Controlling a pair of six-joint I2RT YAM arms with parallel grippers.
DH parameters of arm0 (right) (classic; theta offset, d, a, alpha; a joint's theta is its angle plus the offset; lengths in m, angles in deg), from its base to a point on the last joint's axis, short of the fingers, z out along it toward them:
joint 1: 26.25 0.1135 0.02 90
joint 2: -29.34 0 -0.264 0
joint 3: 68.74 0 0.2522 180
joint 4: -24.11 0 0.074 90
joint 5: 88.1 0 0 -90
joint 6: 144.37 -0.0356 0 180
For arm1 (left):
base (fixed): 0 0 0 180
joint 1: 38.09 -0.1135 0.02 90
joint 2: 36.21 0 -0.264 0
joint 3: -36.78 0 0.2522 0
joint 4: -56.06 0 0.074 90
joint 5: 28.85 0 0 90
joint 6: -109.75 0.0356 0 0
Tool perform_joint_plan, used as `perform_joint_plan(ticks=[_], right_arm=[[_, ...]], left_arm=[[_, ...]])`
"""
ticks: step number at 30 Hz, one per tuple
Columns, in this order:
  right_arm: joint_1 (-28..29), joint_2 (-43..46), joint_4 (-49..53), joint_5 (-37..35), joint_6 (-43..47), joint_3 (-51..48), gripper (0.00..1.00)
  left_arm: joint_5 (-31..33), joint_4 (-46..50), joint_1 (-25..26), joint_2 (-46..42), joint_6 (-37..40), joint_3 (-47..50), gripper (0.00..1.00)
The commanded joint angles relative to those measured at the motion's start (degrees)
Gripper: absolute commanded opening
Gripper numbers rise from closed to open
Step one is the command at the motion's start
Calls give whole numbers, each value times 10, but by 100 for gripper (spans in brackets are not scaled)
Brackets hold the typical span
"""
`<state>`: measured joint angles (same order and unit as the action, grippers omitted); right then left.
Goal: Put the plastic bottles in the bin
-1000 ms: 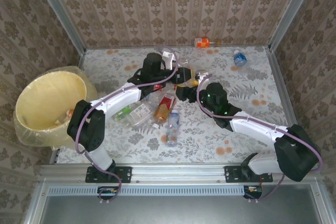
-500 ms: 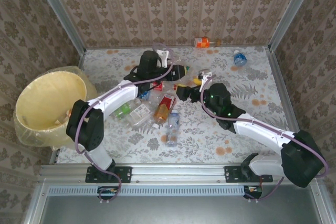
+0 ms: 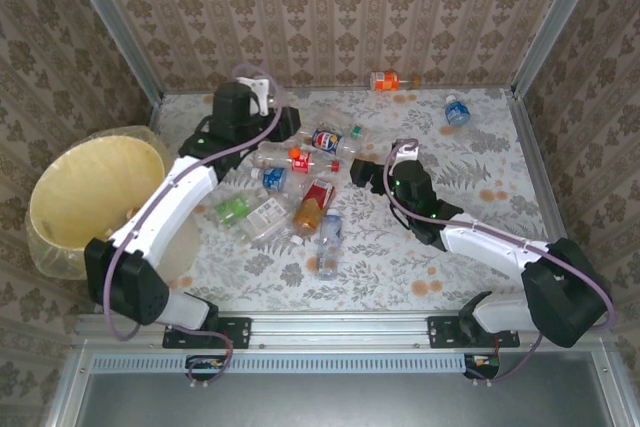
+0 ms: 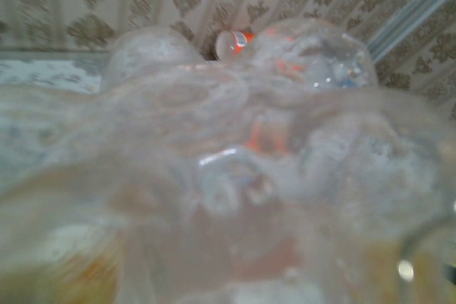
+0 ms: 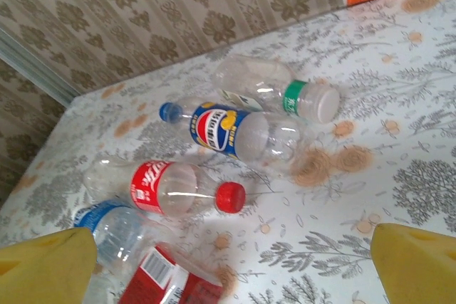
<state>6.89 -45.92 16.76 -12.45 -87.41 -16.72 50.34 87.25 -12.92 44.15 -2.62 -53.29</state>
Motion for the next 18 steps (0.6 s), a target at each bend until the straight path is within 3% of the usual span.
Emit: perform_joint_plan(ticks=[1, 6, 12, 18], right_arm=[[-2, -13, 24, -16, 4, 29, 100], [-3, -19, 7, -17, 12, 32, 100], [-3, -24, 1, -21, 12, 30, 100], [-3, -20, 7, -29, 20, 33, 100]], left_arm=[[15, 77, -29, -46, 36, -32, 52], [58, 187, -63, -93, 85, -105, 52], [138, 248, -88, -139, 131, -151, 53], [364, 313, -108, -147, 160, -194, 53]])
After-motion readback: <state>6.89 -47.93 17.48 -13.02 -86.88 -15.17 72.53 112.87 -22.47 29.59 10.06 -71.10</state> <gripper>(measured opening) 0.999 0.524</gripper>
